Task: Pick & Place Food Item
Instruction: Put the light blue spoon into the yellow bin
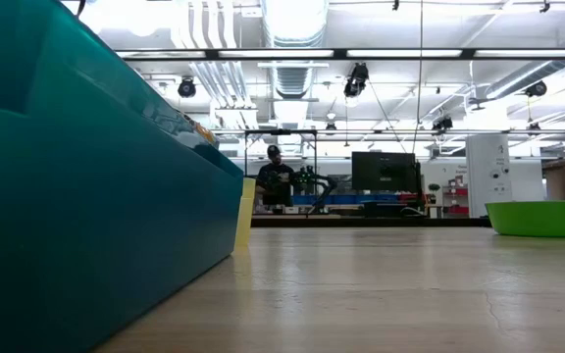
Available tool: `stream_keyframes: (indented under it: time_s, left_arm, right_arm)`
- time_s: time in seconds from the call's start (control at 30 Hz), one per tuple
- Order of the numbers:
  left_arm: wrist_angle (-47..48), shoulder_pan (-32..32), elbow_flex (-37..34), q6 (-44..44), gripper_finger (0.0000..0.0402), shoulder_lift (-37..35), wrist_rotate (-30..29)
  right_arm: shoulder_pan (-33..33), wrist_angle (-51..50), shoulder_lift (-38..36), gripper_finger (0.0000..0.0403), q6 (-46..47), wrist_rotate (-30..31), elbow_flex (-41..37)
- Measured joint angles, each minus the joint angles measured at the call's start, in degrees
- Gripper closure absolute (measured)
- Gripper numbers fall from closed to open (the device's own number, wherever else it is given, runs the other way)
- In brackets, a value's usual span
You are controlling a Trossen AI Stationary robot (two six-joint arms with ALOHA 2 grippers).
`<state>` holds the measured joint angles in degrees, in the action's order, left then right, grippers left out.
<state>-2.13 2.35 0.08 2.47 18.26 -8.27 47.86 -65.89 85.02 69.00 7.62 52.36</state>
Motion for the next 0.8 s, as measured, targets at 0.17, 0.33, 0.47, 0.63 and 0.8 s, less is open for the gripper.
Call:
stream_keyframes:
  time_s: [0.17, 0.33, 0.47, 0.63, 0.8]
  left_arm:
    - [0.0, -0.01, 0.0, 0.0, 0.0212, -0.02, 0.0]
    - [0.0, 0.0, 0.0, -0.01, 0.0212, -0.02, 0.0]
    - [0.0, 0.0, 0.0, 0.01, 0.0212, -0.02, 0.0]
    - [0.0, -0.02, 0.0, 0.01, 0.0212, -0.02, 0.0]
    - [0.0, -0.01, 0.0, -0.01, 0.0212, -0.02, 0.0]
  right_arm:
    - [0.04, 4.39, 0.11, 0.0227, -9.14, 0.0, -4.84]
    - [-0.19, 7.27, -0.17, 0.0227, -8.35, 0.08, -7.98]
    - [-0.24, 10.28, -0.24, 0.0227, -7.81, 0.28, -9.14]
    - [-0.24, 12.73, -0.92, 0.0227, -9.42, 0.07, -11.3]
    - [-0.26, 19.63, -3.44, 0.0227, -9.17, 0.04, -15.63]
